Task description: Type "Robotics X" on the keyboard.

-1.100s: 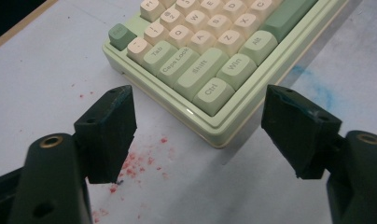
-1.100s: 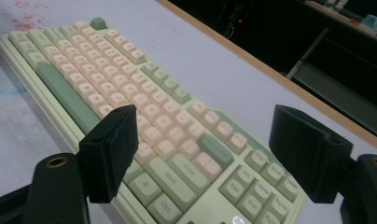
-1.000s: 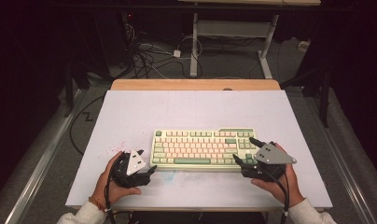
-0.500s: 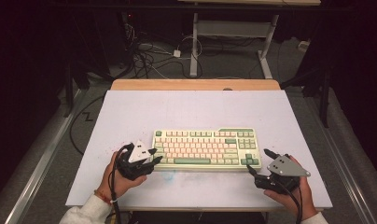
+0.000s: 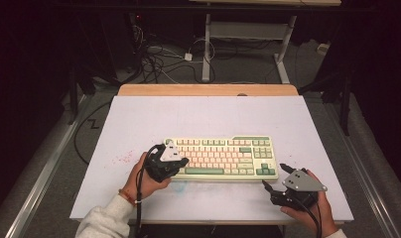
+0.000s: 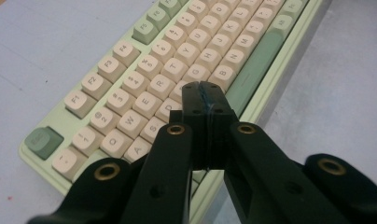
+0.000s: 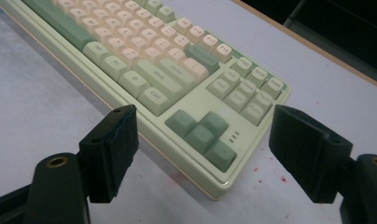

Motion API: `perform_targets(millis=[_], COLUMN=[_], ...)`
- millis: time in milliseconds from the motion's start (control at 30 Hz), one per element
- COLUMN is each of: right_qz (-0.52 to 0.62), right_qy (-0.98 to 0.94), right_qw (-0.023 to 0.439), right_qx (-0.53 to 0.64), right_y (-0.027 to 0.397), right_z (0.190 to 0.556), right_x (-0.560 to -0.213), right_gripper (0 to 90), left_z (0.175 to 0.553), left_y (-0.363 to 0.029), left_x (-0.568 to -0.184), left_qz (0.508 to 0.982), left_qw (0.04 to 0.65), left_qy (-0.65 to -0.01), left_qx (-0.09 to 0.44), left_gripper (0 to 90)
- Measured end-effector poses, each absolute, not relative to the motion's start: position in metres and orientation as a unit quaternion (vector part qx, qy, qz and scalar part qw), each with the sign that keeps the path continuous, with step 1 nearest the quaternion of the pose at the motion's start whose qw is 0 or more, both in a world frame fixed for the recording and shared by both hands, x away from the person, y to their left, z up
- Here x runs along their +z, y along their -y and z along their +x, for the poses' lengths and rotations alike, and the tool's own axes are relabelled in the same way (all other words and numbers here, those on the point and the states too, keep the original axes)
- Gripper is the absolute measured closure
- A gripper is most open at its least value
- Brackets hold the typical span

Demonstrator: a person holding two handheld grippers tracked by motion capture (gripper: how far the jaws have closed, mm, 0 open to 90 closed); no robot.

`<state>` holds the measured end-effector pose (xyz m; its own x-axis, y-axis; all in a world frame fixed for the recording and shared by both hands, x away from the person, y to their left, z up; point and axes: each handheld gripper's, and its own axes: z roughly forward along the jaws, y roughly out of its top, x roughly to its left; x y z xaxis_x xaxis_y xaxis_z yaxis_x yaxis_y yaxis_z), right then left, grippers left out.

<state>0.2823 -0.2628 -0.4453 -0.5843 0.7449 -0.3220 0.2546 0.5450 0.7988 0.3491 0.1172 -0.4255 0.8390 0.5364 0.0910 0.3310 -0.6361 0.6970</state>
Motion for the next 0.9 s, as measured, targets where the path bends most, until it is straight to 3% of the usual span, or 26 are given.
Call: perform_targets(millis=[300,900], right_qz=[0.302,0.293], right_qy=[-0.817,-0.825], right_qw=[0.335,0.332], right_qx=[0.360,0.353], right_y=[0.261,0.259], right_z=[0.282,0.283], right_x=[-0.448,-0.450], right_gripper=[24.0,24.2], left_z=[0.360,0.366], left_y=[-0.097,-0.094], left_x=[-0.434,-0.444], left_qz=[0.906,0.914], left_qw=[0.327,0.300], left_qy=[-0.229,-0.231], left_qx=[0.142,0.147], left_gripper=[86.8,86.2])
